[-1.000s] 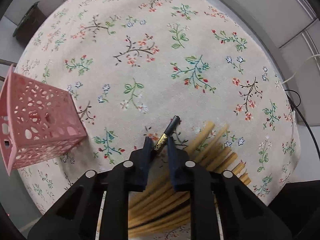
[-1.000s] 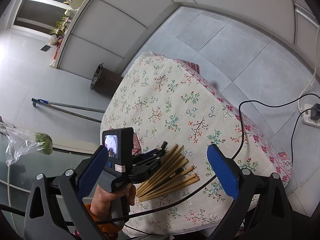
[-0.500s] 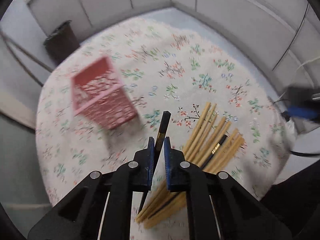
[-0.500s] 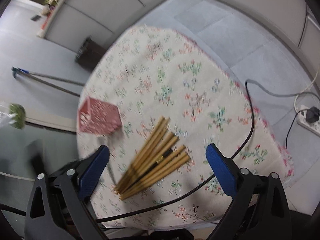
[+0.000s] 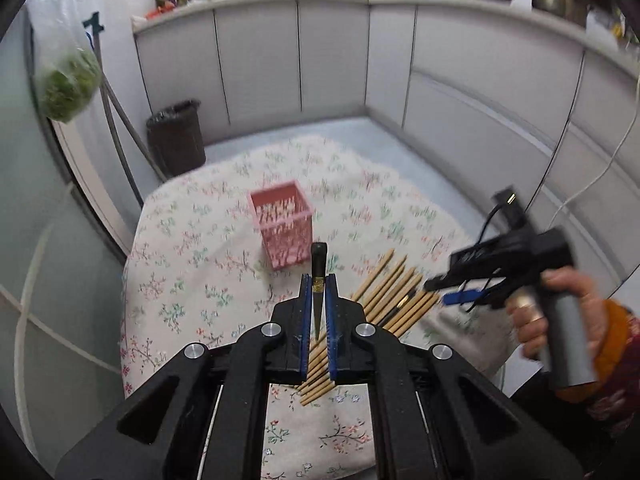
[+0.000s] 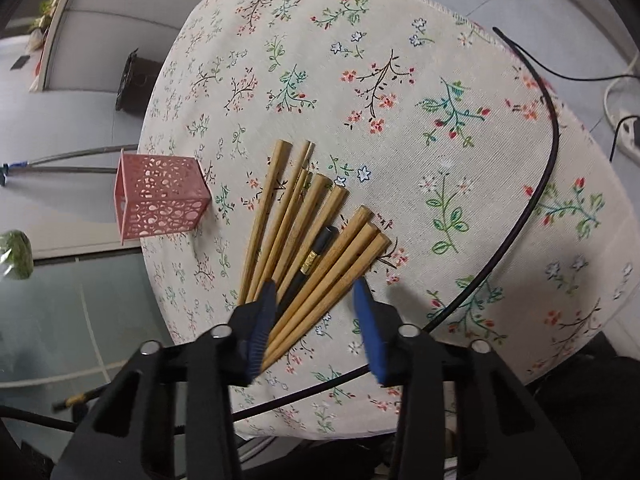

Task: Organize utensils
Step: 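Lift the black chopstick upright with the left tool while the right tool grasps a wooden chopstick, then lift the wooden chopstick with the right tool while the left tool carries its chopstick toward the holder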

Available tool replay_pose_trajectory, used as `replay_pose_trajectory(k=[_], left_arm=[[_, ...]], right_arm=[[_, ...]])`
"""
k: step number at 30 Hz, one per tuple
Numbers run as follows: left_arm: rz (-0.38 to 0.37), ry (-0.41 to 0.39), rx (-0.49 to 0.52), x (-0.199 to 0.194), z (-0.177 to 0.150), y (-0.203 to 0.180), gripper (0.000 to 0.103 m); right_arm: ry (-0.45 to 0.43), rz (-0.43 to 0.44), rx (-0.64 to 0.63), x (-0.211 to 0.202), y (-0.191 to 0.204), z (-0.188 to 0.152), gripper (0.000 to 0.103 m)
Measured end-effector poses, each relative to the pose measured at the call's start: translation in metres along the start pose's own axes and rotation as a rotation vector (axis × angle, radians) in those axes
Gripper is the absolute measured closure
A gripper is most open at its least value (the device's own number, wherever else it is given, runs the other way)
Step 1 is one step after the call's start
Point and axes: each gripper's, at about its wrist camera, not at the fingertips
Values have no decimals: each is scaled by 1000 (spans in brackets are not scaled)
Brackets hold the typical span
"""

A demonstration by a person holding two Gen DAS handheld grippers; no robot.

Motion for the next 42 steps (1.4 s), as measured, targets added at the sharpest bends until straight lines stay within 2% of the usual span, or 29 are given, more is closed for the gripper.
replay_pose_trajectory(k=[6, 11, 14, 16, 20, 26, 31, 35, 42], left_arm=[[-24, -57, -34, -16, 3, 11, 97], [-37, -78, -61, -21, 5, 19, 97], [-50, -98, -72, -25, 5, 22, 97], [-58, -107, -80, -29, 7, 24, 97], [-66, -120, -93, -33, 7, 27, 97], [-59, -136, -106, -39, 8, 30, 97], [-44, -143, -129, -42, 7, 34, 97], [-29, -149, -145, -43, 8, 37, 97], [-11, -168, -200, -43, 11, 38, 97]], right_arm=[[-13, -84, 62, 6, -5, -2, 73], [-23, -157, 104, 16, -7, 2, 74], [-21, -220, 117, 23, -6, 7, 82], [-16, -235, 130, 28, -6, 10, 83], [-27, -248, 140, 36, 0, 18, 83], [-59, -326, 89, 44, 19, 20, 89], [-115, -248, 52, 44, 18, 19, 94], [-192, -166, -24, 23, 23, 8, 95], [-426, -66, -235, -60, 49, -26, 95]])
Point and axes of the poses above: each gripper's, at about its wrist camera, not at the fingertips, and x roughly the way its jaws point, y to its left, z to its top, and after that the axes turned 1 degree about -x, right-handed
